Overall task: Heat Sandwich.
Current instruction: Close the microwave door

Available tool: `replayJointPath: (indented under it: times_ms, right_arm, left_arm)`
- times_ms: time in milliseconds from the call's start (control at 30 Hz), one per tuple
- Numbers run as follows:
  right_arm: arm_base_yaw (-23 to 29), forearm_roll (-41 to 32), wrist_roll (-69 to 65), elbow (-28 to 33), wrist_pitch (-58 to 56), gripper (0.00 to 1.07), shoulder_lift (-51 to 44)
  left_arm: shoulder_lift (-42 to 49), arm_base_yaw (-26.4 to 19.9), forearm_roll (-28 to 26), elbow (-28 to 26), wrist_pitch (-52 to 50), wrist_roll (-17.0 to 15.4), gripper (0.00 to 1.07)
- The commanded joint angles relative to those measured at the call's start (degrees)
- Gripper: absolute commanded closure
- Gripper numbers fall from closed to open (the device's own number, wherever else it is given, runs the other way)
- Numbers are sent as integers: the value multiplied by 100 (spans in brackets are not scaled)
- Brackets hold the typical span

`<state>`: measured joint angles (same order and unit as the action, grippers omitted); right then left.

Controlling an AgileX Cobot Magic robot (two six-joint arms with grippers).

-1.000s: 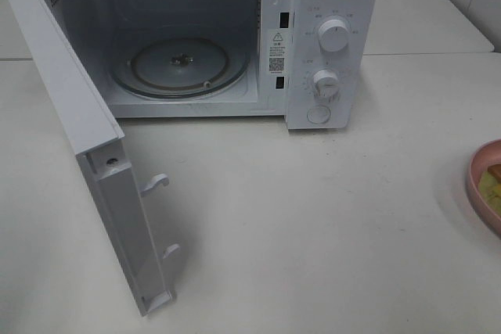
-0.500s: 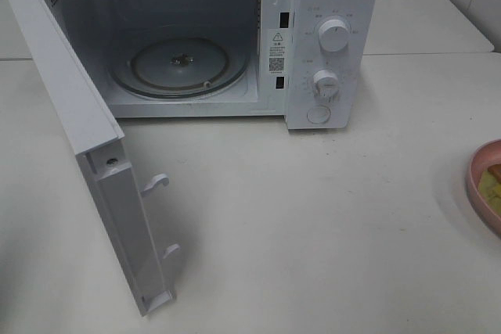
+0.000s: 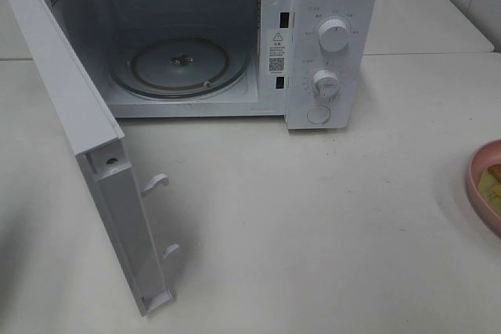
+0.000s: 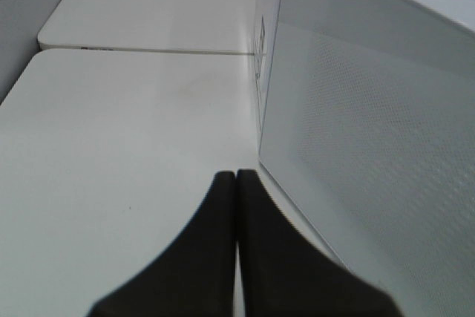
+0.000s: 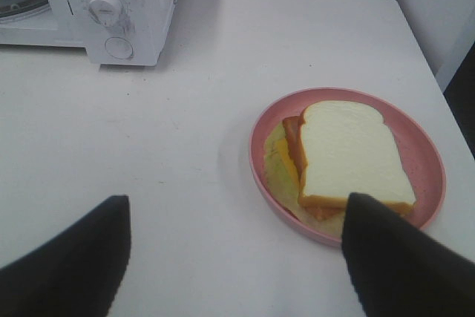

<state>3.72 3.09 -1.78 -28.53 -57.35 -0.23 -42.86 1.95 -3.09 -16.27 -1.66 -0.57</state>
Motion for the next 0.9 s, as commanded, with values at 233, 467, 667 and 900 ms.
replayJointPath:
  times_ms: [233, 467, 667, 900]
  right_arm:
    - [-46, 17, -23, 6, 29, 34, -160]
    - [-46, 17, -23, 6, 29, 34, -160]
    - [-46, 17, -23, 6, 29, 34, -160]
    - [-46, 17, -23, 6, 29, 34, -160]
  left_arm:
    - [-1438, 0, 309, 281, -2641, -80, 107]
    - [-2406, 17, 1037, 275, -4039, -223, 107]
    - [-3157, 23, 1811, 241, -4841, -848, 107]
    - [-3570, 361, 2143, 34, -4956, -985, 107]
